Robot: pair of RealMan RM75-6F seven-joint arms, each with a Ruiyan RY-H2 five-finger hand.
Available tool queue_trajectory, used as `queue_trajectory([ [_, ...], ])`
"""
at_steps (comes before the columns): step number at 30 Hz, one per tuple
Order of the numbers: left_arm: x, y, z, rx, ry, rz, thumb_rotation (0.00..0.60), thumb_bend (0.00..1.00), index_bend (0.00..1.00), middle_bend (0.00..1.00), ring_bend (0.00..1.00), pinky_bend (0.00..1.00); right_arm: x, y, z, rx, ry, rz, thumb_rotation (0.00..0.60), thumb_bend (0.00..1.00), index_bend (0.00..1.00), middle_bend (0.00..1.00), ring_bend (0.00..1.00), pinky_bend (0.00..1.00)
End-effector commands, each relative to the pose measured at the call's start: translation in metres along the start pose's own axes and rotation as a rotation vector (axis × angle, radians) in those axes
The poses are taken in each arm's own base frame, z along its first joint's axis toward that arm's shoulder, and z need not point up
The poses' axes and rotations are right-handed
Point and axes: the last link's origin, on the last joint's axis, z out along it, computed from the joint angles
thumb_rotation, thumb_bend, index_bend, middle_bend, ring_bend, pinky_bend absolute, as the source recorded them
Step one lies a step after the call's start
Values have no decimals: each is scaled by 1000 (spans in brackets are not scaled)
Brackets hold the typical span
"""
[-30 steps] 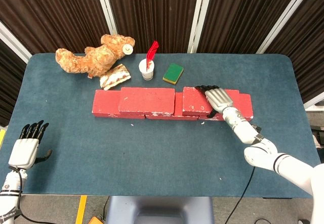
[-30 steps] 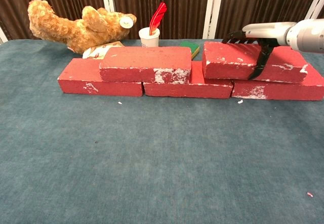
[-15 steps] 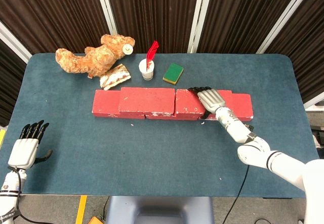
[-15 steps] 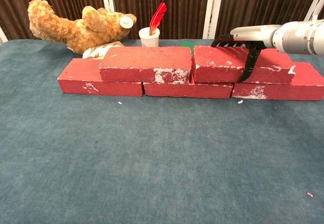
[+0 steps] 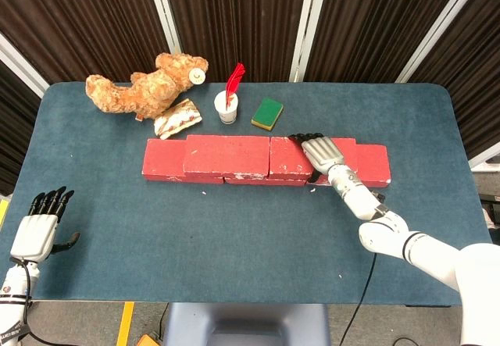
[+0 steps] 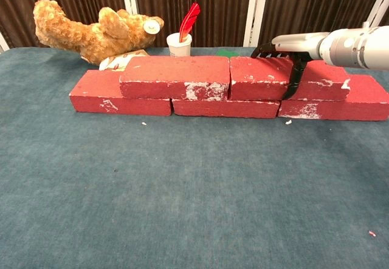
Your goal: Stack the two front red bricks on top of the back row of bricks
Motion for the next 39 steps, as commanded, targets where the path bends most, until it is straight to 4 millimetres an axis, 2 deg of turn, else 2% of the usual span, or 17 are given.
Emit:
queue_trajectory([
  [1,0,0,0,-1,-1,0,600,279,0,0,0,51,0,-2,1,-2,2,2,600,201,472,506,398,334],
  [13,3,-2,0,3,9,-2,600,277,0,0,0,43,-2,-8,4,1,5,6,600,201,398,459,370,327],
  [16,3,-2,0,2,7,-3,600,278,0,0,0,43,-3,-8,4,-2,1,5,600,201,313,414,327,315],
  [20,4,-2,0,-6,14,-7,600,278,0,0,0,43,-4,-8,5,-6,-2,10,600,201,97,277,213,277],
  [23,4,-1,0,-14,25,-9,600,277,0,0,0,43,-4,-8,5,-16,-9,19,600,201,4,202,157,225],
  [29,5,-4,1,-9,34,-7,600,275,0,0,0,41,-4,-9,5,-20,-10,29,600,176,0,134,91,192],
  [39,5,-8,4,12,29,-15,600,277,0,0,0,39,-4,-16,0,-3,-22,36,600,127,0,117,81,182],
])
